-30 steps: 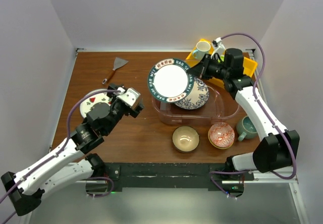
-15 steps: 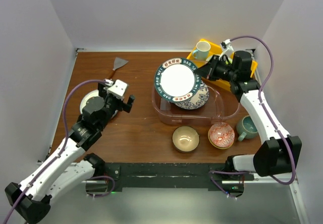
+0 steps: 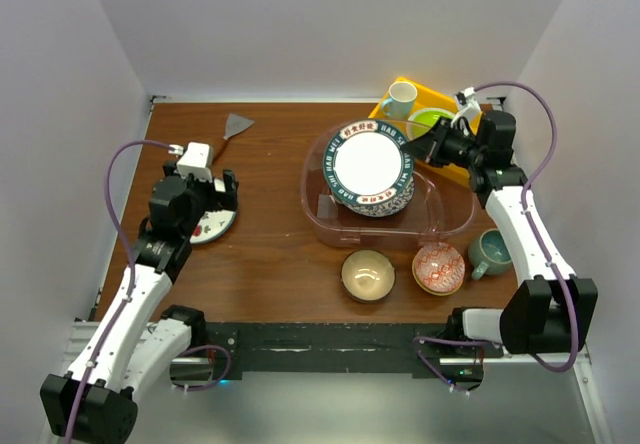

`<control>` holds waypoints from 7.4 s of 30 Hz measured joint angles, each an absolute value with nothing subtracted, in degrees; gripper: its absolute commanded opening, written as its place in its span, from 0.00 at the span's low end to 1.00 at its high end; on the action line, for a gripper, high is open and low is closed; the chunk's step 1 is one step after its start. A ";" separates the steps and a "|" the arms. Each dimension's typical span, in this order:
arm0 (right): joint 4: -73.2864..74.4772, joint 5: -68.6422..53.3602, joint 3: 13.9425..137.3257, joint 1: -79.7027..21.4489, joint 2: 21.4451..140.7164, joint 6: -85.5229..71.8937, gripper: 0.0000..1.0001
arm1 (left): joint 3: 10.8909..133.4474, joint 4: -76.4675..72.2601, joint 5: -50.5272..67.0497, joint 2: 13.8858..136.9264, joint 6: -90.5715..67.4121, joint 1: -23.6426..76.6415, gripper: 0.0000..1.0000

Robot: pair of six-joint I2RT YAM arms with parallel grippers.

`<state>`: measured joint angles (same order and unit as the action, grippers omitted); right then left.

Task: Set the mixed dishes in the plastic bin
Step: Place the plate in the plastic bin, then pick up the plate at the center of the board.

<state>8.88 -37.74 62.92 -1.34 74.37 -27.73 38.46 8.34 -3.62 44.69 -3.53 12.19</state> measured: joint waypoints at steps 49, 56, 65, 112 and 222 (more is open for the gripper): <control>3.62 -31.97 56.86 4.19 87.79 -23.99 0.00 | 35.97 8.19 -1.56 44.60 -5.41 11.90 1.00; 2.90 -30.57 56.86 3.66 90.02 -23.20 0.04 | 35.86 8.16 -1.43 44.62 -5.41 11.90 1.00; 2.76 -29.34 56.86 2.98 91.68 -22.31 0.16 | 35.83 8.16 -1.39 44.62 -5.41 11.90 1.00; 11.73 -28.73 60.53 1.83 90.19 -4.64 0.80 | 35.77 8.16 -1.02 44.62 -5.39 11.86 1.00; 10.68 -61.08 55.75 10.20 66.98 4.47 0.98 | 35.75 8.14 4.23 56.31 -7.09 11.64 1.00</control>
<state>10.68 -61.08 55.75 10.20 66.98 4.47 35.75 8.14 4.23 56.31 -7.09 11.64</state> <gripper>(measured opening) 0.983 0.997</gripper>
